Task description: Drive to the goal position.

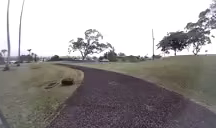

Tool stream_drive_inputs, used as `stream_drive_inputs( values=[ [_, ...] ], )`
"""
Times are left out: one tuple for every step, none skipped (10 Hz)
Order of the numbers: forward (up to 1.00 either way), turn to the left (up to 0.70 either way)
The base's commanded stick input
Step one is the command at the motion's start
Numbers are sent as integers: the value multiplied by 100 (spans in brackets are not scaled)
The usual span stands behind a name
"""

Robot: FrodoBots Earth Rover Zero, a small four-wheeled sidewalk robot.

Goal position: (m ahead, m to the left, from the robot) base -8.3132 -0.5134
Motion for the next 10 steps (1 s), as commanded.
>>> stream_drive_inputs(
  values=[
    [0,-100],
    [0,-100],
    [0,-100],
    [0,-100],
    [0,-100],
    [0,-100],
    [0,-100],
    [0,-100],
    [0,-100],
    [0,-100]
  ],
)
